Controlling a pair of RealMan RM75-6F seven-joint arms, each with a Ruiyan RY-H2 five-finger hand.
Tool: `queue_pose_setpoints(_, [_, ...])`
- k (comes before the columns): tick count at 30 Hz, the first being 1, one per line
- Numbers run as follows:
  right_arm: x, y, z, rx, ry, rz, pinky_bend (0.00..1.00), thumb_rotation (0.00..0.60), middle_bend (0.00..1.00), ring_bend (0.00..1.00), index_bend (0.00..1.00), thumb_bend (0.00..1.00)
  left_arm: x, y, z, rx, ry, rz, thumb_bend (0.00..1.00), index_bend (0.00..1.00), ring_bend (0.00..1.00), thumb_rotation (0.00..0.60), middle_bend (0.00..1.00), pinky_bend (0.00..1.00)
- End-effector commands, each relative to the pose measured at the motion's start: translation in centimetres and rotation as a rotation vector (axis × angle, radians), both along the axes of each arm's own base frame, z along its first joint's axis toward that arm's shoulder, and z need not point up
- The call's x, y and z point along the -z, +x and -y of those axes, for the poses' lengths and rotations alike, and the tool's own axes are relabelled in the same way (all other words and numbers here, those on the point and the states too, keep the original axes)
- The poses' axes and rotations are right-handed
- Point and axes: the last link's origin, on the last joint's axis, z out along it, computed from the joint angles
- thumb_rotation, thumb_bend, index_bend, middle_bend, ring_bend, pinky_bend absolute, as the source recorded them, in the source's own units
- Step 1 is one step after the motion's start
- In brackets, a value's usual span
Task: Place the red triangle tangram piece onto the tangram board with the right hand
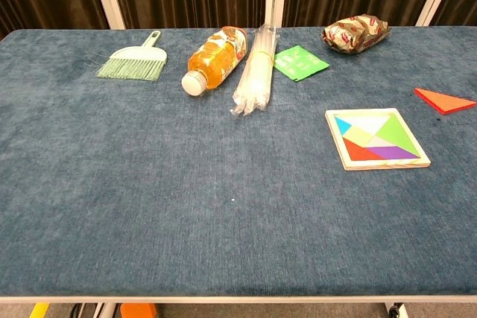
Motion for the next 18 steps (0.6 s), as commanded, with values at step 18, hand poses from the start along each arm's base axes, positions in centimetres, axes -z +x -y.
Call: queue_pose_setpoints(18, [2.9, 2.3, 2.6, 0.003, 0.042, -0.056, 0.00, 0.600, 0.00, 0.00, 0.30, 0.07, -0.1, -0.7, -0.1, -0.023, -0.008, 0.010, 0.00, 0.14, 0.05, 0.600, 0.12, 0.17])
